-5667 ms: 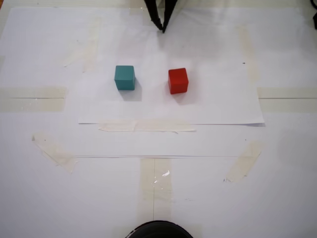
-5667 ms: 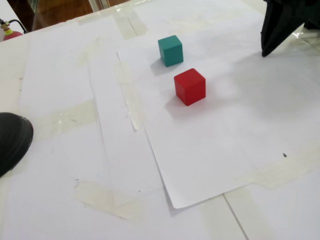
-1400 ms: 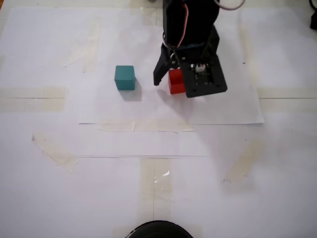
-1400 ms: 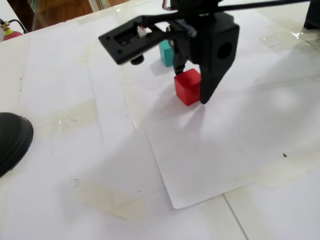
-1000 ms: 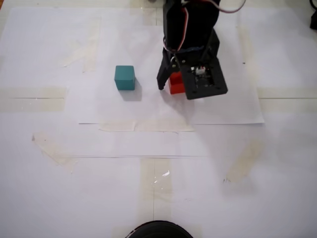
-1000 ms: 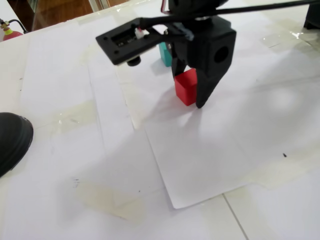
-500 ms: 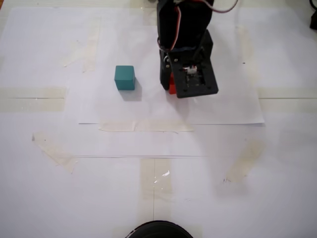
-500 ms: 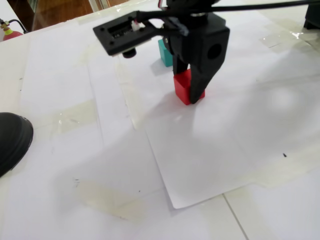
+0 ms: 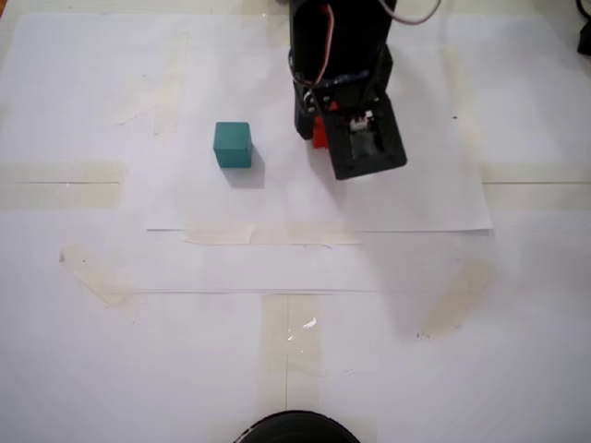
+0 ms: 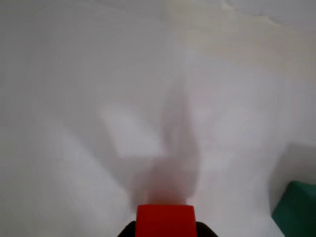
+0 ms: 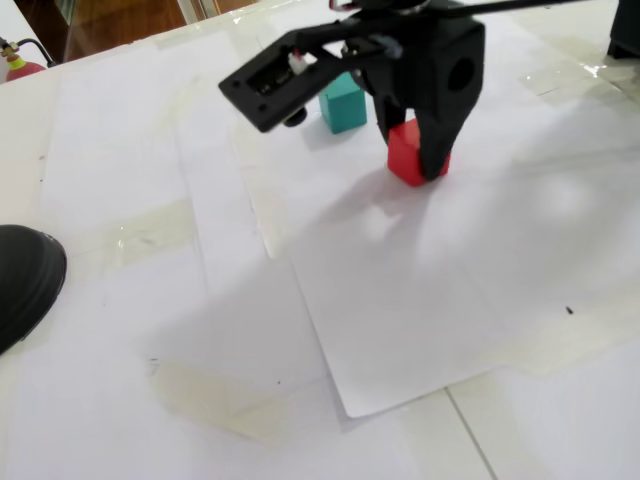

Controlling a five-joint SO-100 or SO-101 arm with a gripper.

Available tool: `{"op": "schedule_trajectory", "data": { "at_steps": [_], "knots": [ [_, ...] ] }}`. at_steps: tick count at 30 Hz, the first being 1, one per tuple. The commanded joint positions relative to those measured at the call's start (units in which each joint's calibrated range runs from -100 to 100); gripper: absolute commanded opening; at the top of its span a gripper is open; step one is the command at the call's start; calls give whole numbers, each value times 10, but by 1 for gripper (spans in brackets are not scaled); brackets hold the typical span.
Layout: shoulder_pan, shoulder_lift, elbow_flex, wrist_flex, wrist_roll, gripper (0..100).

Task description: Put the red cube on the top of the blue cube.

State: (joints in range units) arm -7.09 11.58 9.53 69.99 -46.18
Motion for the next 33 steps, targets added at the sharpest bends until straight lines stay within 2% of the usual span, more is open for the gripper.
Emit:
{"op": "schedule_trajectory", "data": {
  "at_steps": [1,7,33],
  "knots": [
    [16,-70,-96,75,13,12],
    [33,-73,-188,140,23,12],
    [131,-30,-343,207,63,12]
  ]
}}
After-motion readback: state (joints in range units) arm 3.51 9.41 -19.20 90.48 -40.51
